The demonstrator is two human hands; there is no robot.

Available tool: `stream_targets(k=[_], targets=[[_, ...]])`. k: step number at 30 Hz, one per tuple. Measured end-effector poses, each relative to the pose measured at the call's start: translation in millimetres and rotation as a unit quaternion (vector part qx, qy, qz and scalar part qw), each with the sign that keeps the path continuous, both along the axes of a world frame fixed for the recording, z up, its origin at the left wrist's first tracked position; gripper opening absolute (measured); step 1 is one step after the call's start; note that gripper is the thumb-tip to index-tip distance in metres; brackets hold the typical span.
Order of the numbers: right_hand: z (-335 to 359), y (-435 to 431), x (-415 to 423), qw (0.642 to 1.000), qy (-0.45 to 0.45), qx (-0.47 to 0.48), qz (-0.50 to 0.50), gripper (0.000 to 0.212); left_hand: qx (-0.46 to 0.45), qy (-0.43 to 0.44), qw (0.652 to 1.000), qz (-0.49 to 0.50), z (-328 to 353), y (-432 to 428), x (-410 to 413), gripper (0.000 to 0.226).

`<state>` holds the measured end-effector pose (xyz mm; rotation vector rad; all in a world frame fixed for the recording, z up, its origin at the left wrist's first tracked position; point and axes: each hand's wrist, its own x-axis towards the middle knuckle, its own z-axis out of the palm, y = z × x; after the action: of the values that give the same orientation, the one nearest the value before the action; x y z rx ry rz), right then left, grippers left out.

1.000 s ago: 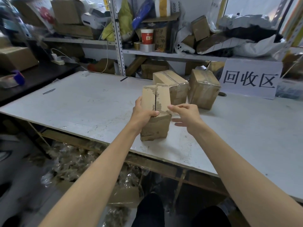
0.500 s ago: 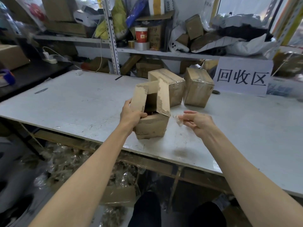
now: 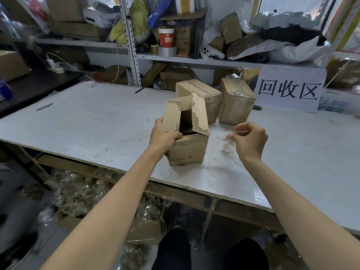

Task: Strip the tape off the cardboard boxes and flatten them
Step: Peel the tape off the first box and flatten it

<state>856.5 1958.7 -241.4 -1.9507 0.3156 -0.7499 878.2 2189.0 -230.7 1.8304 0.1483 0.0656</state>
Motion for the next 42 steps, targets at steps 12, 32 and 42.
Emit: stream_targets(k=[12, 32, 42], targets=[[1, -8, 4, 0.997, -0.002, 0.034, -0.065, 0.018, 0.021, -0.006, 1.0, 0.017, 0, -2, 2, 0.078], [1, 44, -4, 0.891, 0.211, 0.313, 0.254, 0.014, 0.342, -0.052, 0.937, 0.046, 16, -30, -12, 0.109], [13, 39, -3, 0.96, 0.101, 0.187, 0.183, 0.028, 0.258, -0.112, 0.957, 0.076, 3, -12, -12, 0.098]])
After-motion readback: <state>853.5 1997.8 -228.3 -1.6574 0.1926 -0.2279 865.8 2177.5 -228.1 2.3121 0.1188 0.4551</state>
